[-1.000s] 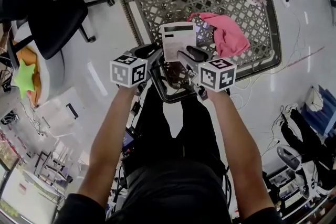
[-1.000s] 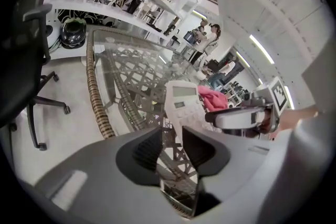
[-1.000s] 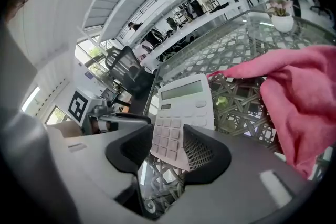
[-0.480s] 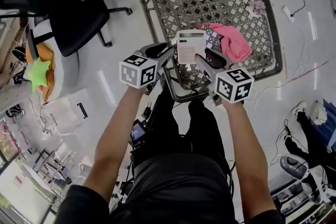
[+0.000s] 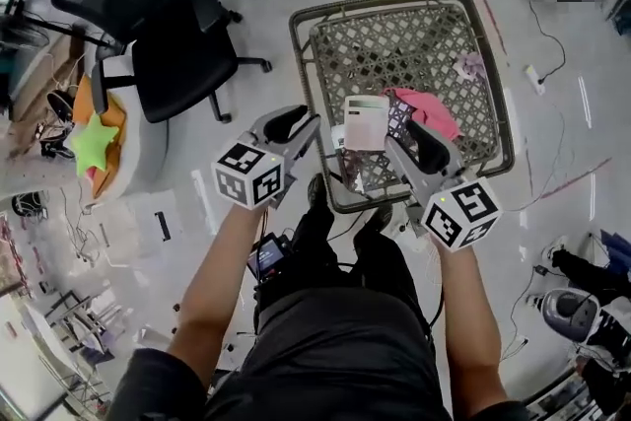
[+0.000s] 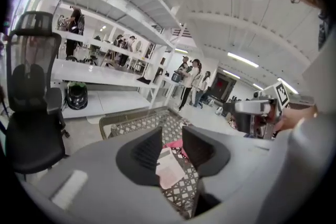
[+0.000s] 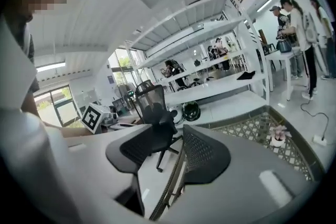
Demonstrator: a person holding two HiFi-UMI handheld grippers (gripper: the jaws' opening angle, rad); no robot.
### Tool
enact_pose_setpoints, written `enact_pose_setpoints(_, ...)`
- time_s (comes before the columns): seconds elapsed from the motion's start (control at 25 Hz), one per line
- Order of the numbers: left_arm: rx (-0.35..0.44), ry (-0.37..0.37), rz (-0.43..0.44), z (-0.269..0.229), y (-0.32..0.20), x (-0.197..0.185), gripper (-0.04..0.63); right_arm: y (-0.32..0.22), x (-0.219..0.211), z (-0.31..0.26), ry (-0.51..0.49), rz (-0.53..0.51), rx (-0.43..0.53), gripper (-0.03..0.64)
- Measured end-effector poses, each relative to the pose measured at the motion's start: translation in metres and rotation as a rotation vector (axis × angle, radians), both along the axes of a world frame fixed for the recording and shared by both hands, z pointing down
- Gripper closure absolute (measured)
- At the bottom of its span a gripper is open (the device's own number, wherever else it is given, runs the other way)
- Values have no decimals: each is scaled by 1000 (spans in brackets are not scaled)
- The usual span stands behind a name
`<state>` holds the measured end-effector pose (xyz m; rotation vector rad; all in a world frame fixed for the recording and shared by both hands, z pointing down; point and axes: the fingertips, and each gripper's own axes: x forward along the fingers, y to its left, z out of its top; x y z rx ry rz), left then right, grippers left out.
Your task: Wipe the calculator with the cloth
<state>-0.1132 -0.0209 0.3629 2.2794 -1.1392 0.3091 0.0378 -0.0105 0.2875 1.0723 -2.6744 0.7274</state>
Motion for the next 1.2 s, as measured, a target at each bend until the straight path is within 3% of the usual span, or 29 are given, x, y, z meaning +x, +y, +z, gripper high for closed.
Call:
enact_pose_setpoints(0.32, 284, 26, -31, -129, 60, -10, 419, 65, 5, -125, -20, -35, 196, 440)
enact_pose_setpoints(0.56, 446, 19, -68, -203, 105, -33, 420, 112, -1, -173, 10, -64, 239, 460)
enact_pose_setpoints(0.76, 523, 6, -92, -233, 127, -51, 423, 134, 2, -191, 35, -49, 291, 462)
enact_pose_setpoints(1.0, 581, -35, -77, -248, 151, -17, 425, 150, 51, -183, 33, -13, 299, 462)
enact_pose_setpoints(1.2, 597, -4, -62, -257, 141, -3, 425, 143, 67, -195, 58, 15, 311, 462)
